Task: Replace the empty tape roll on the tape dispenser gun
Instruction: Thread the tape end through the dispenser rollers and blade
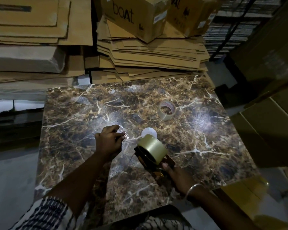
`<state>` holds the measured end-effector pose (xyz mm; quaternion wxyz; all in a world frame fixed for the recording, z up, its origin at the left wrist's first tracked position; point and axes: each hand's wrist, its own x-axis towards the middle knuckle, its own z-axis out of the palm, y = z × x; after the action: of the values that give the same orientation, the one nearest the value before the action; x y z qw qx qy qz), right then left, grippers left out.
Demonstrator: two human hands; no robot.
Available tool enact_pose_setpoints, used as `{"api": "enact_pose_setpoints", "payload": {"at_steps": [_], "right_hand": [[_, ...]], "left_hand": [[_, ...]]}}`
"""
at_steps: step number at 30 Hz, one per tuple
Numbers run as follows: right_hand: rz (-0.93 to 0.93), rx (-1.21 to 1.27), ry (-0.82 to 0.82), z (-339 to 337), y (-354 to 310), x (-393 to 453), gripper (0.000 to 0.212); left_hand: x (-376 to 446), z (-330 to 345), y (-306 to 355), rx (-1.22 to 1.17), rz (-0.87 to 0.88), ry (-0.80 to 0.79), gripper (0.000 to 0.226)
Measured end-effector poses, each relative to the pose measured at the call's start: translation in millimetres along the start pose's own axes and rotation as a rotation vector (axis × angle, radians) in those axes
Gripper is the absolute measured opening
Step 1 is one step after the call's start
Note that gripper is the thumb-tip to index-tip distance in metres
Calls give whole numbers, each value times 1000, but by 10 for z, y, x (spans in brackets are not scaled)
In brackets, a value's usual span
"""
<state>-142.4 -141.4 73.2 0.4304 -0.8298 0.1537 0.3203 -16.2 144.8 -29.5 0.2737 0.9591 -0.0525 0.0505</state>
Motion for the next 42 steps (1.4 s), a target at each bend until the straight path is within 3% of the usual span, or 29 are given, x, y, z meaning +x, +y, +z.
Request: {"api": "enact_pose_setpoints", "payload": {"at_steps": [5, 8, 13, 17, 24, 27, 33, 37, 42], "right_hand": [[78, -83, 17, 35, -1, 4, 65], [82, -38, 64, 38, 46, -7, 67], [127, 388, 161, 57, 172, -52, 62], [258, 696, 42, 15, 220, -81, 63], [281, 1037, -135, -109, 156, 26, 72], [276, 1151, -122, -159, 174, 105, 59], [320, 1139, -257, -230, 525, 430, 64], [66, 1123, -414, -349, 578, 665, 62], [323, 1008, -318, -434, 878, 942, 70]], "left_hand": [[-228, 174, 246, 59, 185, -166, 29], [-351, 215, 228, 176, 172, -291, 44], [-471, 209, 175, 240, 190, -321, 53], [-580, 201, 217, 239, 172, -303, 55], [-790, 199, 207, 248, 119, -340, 55], [-851, 214, 268, 198, 56, -337, 54], [-814, 230, 533, 135, -87, -372, 58], [-831, 264, 699, 134, -168, -355, 62], [-839, 288, 919, 113, -255, -365, 63]]}}
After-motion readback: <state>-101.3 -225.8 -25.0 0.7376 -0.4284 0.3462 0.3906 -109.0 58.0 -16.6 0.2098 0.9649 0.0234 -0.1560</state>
